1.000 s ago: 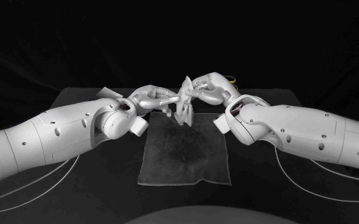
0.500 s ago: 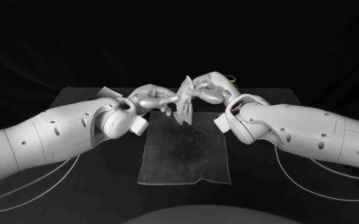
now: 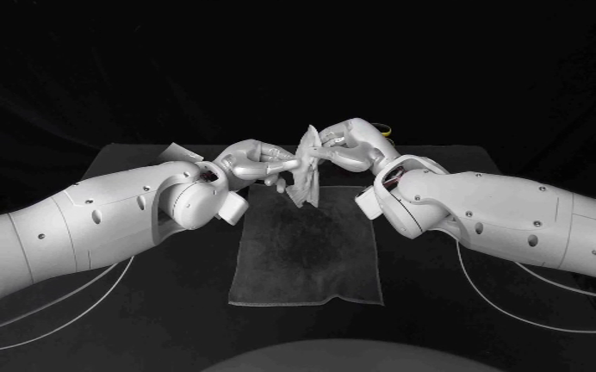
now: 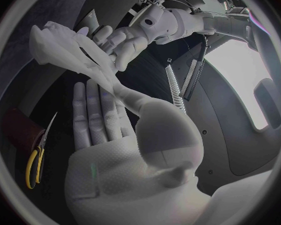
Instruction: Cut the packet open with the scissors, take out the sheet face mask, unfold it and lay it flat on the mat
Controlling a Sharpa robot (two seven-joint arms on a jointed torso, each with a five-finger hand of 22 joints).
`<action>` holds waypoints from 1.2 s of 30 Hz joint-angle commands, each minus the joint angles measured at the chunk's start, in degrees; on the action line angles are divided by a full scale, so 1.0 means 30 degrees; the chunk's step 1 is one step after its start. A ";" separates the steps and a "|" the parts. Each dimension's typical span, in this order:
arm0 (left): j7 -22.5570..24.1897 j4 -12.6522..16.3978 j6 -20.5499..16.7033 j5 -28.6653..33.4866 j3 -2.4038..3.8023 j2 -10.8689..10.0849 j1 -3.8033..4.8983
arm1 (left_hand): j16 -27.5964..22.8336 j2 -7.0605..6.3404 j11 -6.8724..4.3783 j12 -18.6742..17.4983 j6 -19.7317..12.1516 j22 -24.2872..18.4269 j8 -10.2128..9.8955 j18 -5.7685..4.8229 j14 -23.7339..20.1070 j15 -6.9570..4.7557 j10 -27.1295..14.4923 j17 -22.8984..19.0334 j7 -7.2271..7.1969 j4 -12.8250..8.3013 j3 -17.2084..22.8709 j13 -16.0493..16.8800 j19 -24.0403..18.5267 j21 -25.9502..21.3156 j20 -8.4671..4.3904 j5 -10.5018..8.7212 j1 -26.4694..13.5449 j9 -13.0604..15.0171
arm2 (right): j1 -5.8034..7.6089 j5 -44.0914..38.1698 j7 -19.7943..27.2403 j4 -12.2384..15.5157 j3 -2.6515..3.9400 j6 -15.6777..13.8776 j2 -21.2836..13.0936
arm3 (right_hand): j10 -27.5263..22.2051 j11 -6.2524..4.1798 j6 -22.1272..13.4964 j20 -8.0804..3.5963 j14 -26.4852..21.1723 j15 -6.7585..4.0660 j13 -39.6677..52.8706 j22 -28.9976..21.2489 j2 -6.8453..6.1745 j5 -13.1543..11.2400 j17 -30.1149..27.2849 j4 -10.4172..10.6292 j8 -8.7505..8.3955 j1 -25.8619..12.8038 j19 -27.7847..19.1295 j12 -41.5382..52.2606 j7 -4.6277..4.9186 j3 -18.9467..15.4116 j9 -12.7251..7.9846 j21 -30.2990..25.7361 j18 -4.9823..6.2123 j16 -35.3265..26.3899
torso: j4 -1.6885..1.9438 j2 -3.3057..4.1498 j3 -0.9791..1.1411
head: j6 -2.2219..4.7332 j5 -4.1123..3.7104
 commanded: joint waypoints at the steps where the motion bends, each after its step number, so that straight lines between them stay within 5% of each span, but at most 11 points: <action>1: 0.0511 0.0046 -0.0685 0.0094 0.0024 0.0048 0.0009 | 0.0238 0.0457 -0.0215 0.0104 0.0143 0.0142 0.0149 0.0236 0.0720 -0.0239 0.0358 0.0940 0.0157 -0.0138 0.0492 0.0037 0.0090 0.0215 -0.0238 0.0053 0.0543 0.0162 | 0.0001 -0.0171 -0.0064 0.0008 0.0019 0.0298 -0.0034 | 0.0173 -0.0006 0.0082 0.0034 0.0118 0.0014 0.0018 0.0015 0.0046 0.0060 0.0026 -0.0004 0.0082 0.0061 -0.0149 -0.0030 -0.0012 0.0062 0.0034 0.0064 0.0014 -0.0035 | 0.0007 -0.0013 -0.0002 | 0.0006 0.0008; 7: 0.1070 -0.0024 -0.2041 0.0102 0.0060 -0.0012 0.0009 | 0.0501 0.0363 -0.0406 0.0019 -0.0001 0.1004 0.0308 0.0083 0.1766 -0.0470 0.0574 0.2077 0.0308 -0.0089 0.1347 -0.0004 0.0830 0.1128 -0.0591 0.0084 0.1002 0.0530 | 0.0001 -0.0202 -0.0198 -0.0027 0.0017 0.0604 -0.0109 | 0.0165 -0.0001 0.0065 0.0036 0.0116 0.0019 0.0014 0.0084 0.0002 0.0060 0.0024 0.0001 0.0093 0.0040 -0.0209 -0.0041 -0.0006 0.0059 0.0059 0.0119 0.0005 -0.0055 | -0.0007 -0.0017 -0.0006 | 0.0042 -0.0017; 13: 0.1401 0.0035 -0.2602 -0.0140 0.0241 -0.0254 0.0034 | 0.0503 -0.0259 -0.0405 -0.0005 -0.0120 0.1331 0.0337 0.0050 0.2033 -0.0498 0.0529 0.2122 0.0357 0.0197 0.2756 0.0019 0.0799 0.1480 -0.0728 0.0097 0.1147 0.1008 | 0.0001 -0.0439 -0.0726 -0.0226 0.0012 0.1007 -0.0171 | 0.0049 0.0037 -0.0037 0.0052 0.0036 0.0057 -0.0003 0.0219 -0.0107 0.0060 0.0008 -0.0008 0.0091 0.0014 -0.0382 -0.0083 0.0031 0.0091 0.0107 0.0206 -0.0018 -0.0139 | -0.0005 -0.0014 -0.0013 | 0.0035 -0.0088; 22: 0.1203 0.0252 -0.2612 -0.1217 0.0430 -0.0528 0.0370 | 0.0609 -0.3192 -0.0381 0.0442 -0.0202 0.1902 0.0219 0.0060 0.2143 -0.0482 0.0362 0.1839 0.0379 -0.0053 0.9463 0.0349 0.0546 0.1910 -0.0708 0.0068 -0.1355 0.2520 | -0.0008 -0.0700 -0.1178 -0.0629 -0.0008 0.1407 -0.0053 | 0.0003 0.0050 -0.0067 0.0064 0.0002 0.0075 -0.0006 0.0268 -0.0182 0.0061 0.0005 -0.0025 0.0103 0.0005 -0.0456 -0.0088 0.0043 0.0087 0.0136 0.0231 -0.0027 -0.0171 | 0.0019 -0.0005 0.0008 | 0.0013 -0.0048; 24: 0.1036 0.0281 -0.2613 -0.1600 0.0443 -0.0541 0.0452 | 0.0660 -0.3984 -0.0370 0.0725 -0.0203 0.2041 0.0239 0.0057 0.2162 -0.0483 0.0265 0.1773 0.0382 -0.0676 1.1659 0.0531 0.0562 0.2014 -0.0705 0.0021 -0.2456 0.3047 | -0.0011 -0.0706 -0.1155 -0.0655 -0.0010 0.1400 -0.0039 | -0.0017 0.0061 -0.0081 0.0076 -0.0012 0.0089 -0.0005 0.0292 -0.0246 0.0059 0.0005 -0.0022 0.0115 -0.0024 -0.0500 -0.0085 0.0053 0.0057 0.0157 0.0240 -0.0033 -0.0186 | 0.0005 -0.0007 0.0008 | 0.0014 -0.0049; 28: 0.0764 0.0275 -0.2698 -0.2279 0.0456 -0.0535 0.0579 | 0.0737 -0.4582 -0.0367 0.1102 -0.0340 0.2238 0.0267 0.0046 0.2300 -0.0472 0.0063 0.1808 0.0426 -0.1909 1.3720 0.0786 0.0705 0.2173 -0.0707 0.0059 -0.4046 0.3783 | -0.0016 -0.0626 -0.1066 -0.0673 -0.0012 0.1361 -0.0045 | -0.0131 0.0098 -0.0162 0.0133 -0.0054 0.0130 -0.0009 0.0312 -0.0521 0.0058 0.0012 0.0021 0.0161 -0.0180 -0.0615 -0.0096 0.0074 -0.0148 0.0237 0.0208 -0.0032 -0.0221 | -0.0010 0.0000 -0.0001 | 0.0010 -0.0044; 36: 0.0525 0.0053 -0.3185 -0.3029 0.0464 -0.0475 0.1121 | 0.0851 -0.4526 -0.0275 0.1396 -0.0538 0.2900 0.0337 -0.0108 0.2828 -0.0430 -0.0080 0.2435 0.0516 -0.2884 1.4925 0.1029 0.1474 0.2778 -0.0703 0.0062 -0.5208 0.4613 | -0.0020 -0.0440 -0.1008 -0.0736 -0.0014 0.1717 -0.0091 | -0.0553 0.0192 -0.0488 0.0300 -0.0149 0.0180 -0.0023 0.0147 -0.0946 0.0059 0.0049 0.0133 0.0209 -0.0365 -0.0712 -0.0119 0.0130 -0.0621 0.0397 -0.0060 0.0075 -0.0248 | -0.0007 0.0005 -0.0014 | -0.0031 -0.0057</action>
